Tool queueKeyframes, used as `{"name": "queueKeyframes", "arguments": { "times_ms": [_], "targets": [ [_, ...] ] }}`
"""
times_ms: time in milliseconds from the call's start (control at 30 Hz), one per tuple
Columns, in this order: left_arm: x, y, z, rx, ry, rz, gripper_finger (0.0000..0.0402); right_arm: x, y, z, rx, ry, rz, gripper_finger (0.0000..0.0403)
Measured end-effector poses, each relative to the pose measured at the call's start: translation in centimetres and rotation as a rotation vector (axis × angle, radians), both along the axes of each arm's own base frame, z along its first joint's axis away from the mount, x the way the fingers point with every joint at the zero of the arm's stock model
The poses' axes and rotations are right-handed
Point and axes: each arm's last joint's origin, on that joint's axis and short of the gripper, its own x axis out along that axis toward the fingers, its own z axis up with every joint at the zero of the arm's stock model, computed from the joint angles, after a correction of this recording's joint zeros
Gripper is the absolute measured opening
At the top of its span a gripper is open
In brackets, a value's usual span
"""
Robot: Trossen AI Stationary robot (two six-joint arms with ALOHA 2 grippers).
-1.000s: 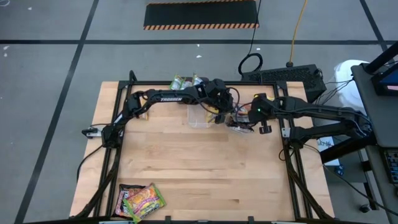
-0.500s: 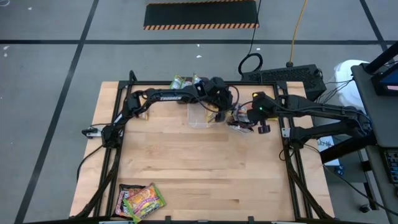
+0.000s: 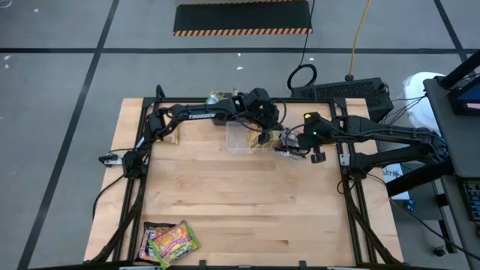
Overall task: Sort Maruchan noodles
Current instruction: Put the black noodle pack into the right transparent bin
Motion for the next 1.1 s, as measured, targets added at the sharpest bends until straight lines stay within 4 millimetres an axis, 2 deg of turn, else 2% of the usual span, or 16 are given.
{"name": "queueKeyframes", "arguments": {
  "times_ms": [833,1100],
  "targets": [
    [0.8,-1.0,0.7,0.019,-0.096,-0.068,0.0000,-0.5,0.1,-0.2,0.038,0.033,-0.076,0.0000],
    [0.9,-1.4,0.7,0.019,-0.097,-0.075,0.0000,-0.3,0.0,2.2,0.024,-0.036,-0.072,0.0000]
  ]
}}
